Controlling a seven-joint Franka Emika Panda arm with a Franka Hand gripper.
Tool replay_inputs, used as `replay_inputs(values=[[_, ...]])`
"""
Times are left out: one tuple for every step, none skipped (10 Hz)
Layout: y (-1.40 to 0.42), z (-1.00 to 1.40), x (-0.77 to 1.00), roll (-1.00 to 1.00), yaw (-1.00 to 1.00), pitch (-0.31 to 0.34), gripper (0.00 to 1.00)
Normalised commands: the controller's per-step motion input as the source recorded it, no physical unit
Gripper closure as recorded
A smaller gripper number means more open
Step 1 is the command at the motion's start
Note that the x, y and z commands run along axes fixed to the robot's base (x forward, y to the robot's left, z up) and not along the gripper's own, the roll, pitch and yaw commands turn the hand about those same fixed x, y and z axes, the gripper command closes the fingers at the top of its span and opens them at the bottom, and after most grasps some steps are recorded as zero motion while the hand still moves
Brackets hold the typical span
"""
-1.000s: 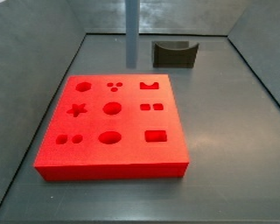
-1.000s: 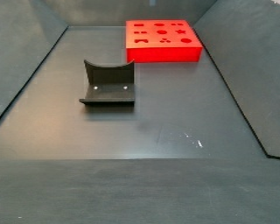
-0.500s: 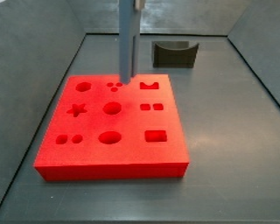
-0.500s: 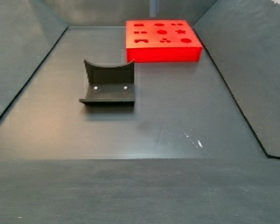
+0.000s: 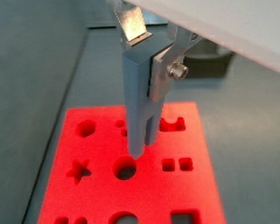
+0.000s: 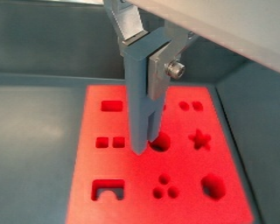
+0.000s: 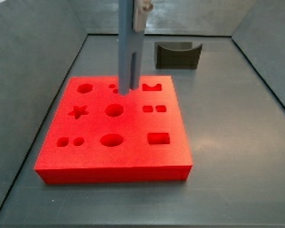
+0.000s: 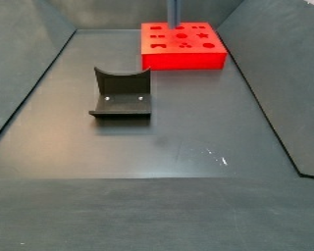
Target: Insert the double-square object.
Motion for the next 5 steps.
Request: replay_inputs(values=[[0.00,-0.35,0.03,0.00,-1.00,-0.150,1.00],[0.00,-0.35,0.04,0.00,-1.00,-0.203,1.00],[0.00,-0.13,0.06,-0.02,-0.93,-0.249,1.00],[0.00,0.04,0.12,-0.14,-0.83,-0.224,1.00],[0.00,0.28,0.25,-0.20,-0.73,-0.131,1.00]])
